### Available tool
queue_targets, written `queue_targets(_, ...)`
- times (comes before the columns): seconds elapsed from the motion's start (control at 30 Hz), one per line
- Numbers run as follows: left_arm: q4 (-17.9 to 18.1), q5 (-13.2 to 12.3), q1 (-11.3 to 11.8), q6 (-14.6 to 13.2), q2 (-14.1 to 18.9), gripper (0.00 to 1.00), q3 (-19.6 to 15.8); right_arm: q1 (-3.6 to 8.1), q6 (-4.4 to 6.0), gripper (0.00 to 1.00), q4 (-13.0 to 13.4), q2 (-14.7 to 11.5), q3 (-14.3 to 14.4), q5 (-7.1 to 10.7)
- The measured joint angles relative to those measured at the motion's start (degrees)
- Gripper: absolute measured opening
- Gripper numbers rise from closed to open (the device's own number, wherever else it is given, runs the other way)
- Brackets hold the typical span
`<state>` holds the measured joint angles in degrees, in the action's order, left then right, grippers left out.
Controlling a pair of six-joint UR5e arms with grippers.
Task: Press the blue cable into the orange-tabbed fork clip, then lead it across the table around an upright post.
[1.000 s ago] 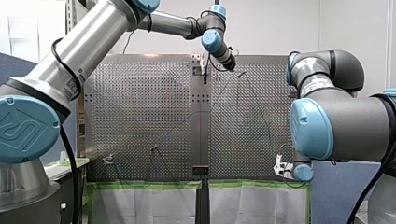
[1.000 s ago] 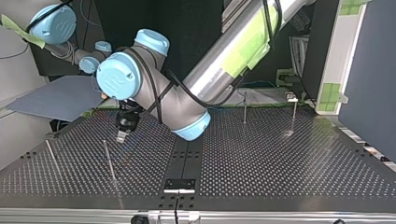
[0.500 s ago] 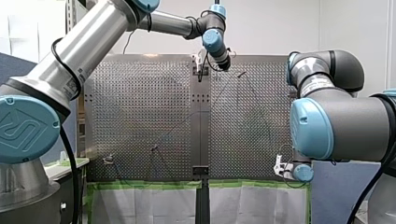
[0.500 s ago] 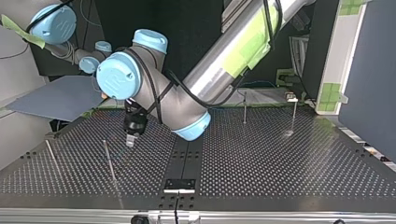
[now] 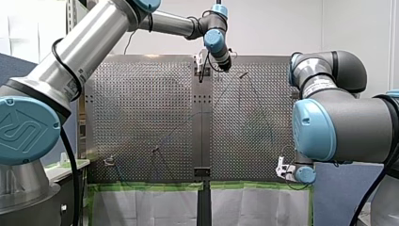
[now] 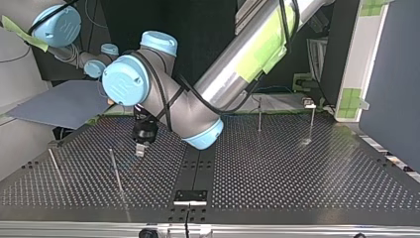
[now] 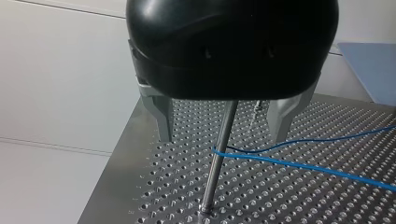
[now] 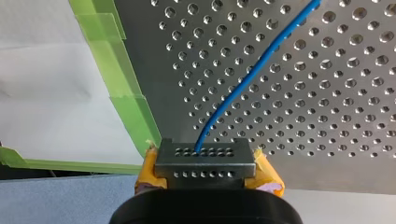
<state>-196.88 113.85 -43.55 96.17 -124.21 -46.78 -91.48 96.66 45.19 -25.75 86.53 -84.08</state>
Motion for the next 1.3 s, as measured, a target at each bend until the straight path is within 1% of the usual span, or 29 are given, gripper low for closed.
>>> queue_targets(0.63,-0.1,-0.1,0.0,0.0,0.0,0.99,0.0,-0.01,-0.14,0.0,0.0,0.0,0.0,0.01)
queue_targets(0.77,-0.8,-0.1,-0.4,0.0,0.3,0.99,-0.2,-0.02,-0.14,0.0,0.0,0.0,0.0,0.01)
queue_targets(0.83,-1.0,-0.1,-0.7,0.0,0.8,0.99,-0.6,-0.01,-0.14,0.0,-0.1,0.0,0.0,0.02)
queue_targets(0.93,-0.5,-0.5,-1.1,0.1,2.0,0.99,-1.8,-0.01,-0.14,0.0,-0.1,0.0,0.0,0.03)
queue_targets(1.13,2.3,-0.5,-0.8,0.6,5.2,0.99,-4.9,0.0,-0.16,0.0,0.0,0.0,0.0,0.05)
queue_targets(1.3,4.8,-0.2,-0.4,2.4,7.6,0.99,-7.4,-0.02,-0.27,0.0,-0.1,0.0,0.0,0.05)
